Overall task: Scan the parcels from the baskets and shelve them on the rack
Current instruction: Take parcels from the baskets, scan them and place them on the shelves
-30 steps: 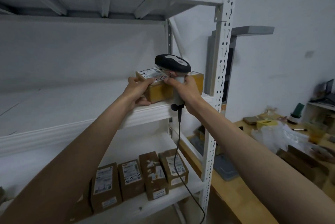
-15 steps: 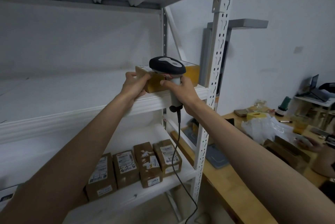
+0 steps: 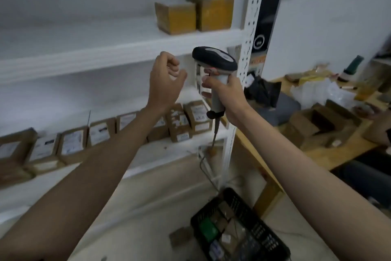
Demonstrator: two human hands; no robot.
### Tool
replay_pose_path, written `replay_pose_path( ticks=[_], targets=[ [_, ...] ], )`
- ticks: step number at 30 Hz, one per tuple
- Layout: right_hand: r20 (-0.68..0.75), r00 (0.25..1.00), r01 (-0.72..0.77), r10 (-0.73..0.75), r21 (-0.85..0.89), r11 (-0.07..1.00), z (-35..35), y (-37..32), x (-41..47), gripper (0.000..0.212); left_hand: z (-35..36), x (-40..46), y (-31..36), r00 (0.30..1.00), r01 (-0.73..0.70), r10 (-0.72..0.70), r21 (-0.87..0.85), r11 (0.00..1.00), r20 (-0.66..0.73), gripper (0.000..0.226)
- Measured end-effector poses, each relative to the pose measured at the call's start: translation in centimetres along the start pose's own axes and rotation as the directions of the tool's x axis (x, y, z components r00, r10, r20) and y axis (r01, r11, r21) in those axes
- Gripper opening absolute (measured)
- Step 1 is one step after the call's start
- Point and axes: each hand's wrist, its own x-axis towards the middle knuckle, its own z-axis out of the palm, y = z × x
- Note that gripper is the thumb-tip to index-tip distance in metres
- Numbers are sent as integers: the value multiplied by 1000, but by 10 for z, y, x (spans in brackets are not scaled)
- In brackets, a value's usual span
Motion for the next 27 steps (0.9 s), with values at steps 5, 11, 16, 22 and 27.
replay_pose_path(
  ticks=[5,11,16,22,27],
  targets=[
    [-48,987,-151,156,80,985,-39,56,-68,23,19,-89,-11,959,135,-153,89,987,237,15],
    [-137,949,-249,284,224,942,-94,98,-161,9,50,-180,-10,804,159,-215,149,976,554,19],
    [-323,863,-291,390,315,904,-134,118,-249,10,73,-261,11,651,154,-201,133,979,732,14],
    [-517,717,-324,468,347,880,-177,144,-370,7,95,-366,40,440,131,-151,103,986,885,8],
    [-621,587,-316,519,415,853,-224,158,-457,7,125,-439,85,217,133,-117,89,987,969,7]
  ],
)
